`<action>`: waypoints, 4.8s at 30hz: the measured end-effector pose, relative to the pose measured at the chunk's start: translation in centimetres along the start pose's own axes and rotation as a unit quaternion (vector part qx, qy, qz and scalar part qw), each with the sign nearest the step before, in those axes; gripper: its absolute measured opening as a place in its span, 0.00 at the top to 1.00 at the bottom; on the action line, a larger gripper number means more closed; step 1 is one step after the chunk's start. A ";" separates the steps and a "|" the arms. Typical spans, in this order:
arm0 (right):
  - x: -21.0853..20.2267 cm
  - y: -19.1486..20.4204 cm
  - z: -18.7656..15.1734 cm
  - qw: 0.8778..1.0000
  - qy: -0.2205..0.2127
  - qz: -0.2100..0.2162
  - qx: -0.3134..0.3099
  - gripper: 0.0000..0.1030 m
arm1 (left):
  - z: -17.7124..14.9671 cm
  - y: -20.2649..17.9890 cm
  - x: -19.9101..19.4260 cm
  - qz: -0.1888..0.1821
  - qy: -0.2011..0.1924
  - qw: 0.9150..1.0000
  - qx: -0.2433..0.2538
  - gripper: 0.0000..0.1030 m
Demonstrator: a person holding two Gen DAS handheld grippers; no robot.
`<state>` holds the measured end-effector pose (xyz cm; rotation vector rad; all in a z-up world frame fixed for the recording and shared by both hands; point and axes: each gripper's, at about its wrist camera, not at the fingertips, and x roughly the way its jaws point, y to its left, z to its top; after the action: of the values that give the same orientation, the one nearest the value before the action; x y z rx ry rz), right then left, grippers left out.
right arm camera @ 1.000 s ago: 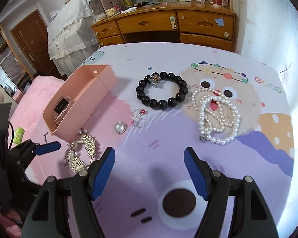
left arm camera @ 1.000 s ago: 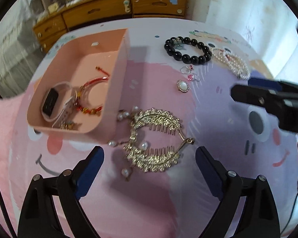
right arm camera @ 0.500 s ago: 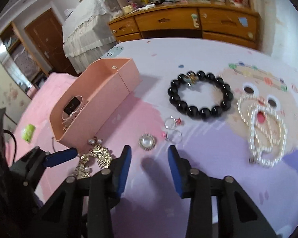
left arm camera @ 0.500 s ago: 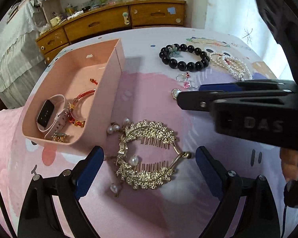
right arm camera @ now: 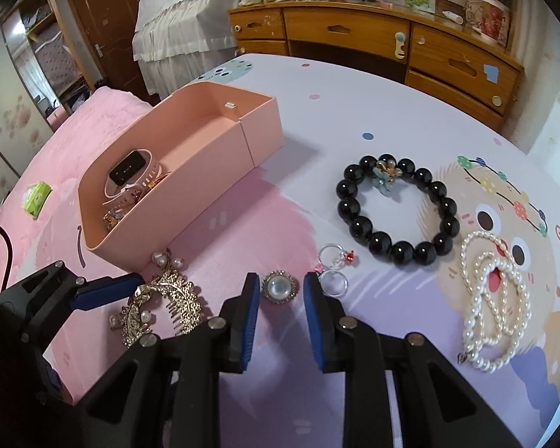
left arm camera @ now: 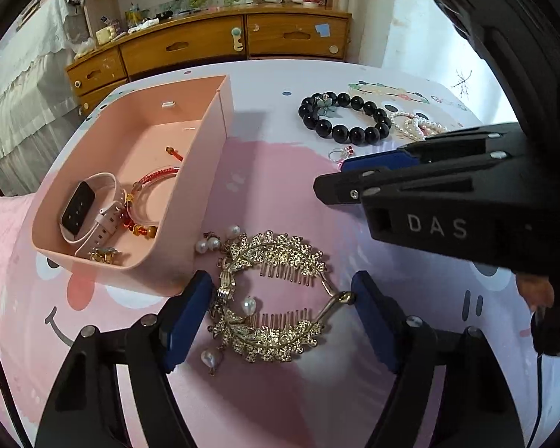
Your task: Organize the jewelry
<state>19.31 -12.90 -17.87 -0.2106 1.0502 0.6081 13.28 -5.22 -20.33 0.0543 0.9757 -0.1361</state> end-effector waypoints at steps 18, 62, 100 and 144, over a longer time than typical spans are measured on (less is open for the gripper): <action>0.2 1.8 -0.1 0.995 0.021 -0.056 -0.083 0.83 | -1.9 2.4 -2.6 -0.012 0.004 1.000 -0.027 0.31; -2.8 12.2 4.4 0.994 -0.093 -0.010 0.064 0.81 | 10.0 17.6 -7.1 -0.095 -0.036 0.995 0.011 0.69; -5.6 -11.2 -3.6 0.925 -0.001 -0.205 0.319 0.28 | -1.0 20.9 -6.2 0.012 0.032 0.994 -0.107 0.01; -6.8 -12.2 -2.1 0.940 -0.040 -0.195 0.279 0.93 | -2.8 22.7 -1.9 0.119 -0.015 0.974 -0.190 0.39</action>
<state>22.18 -26.35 -14.52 0.1042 1.0258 -0.0517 13.11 17.70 -20.68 -0.1817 0.9433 0.2712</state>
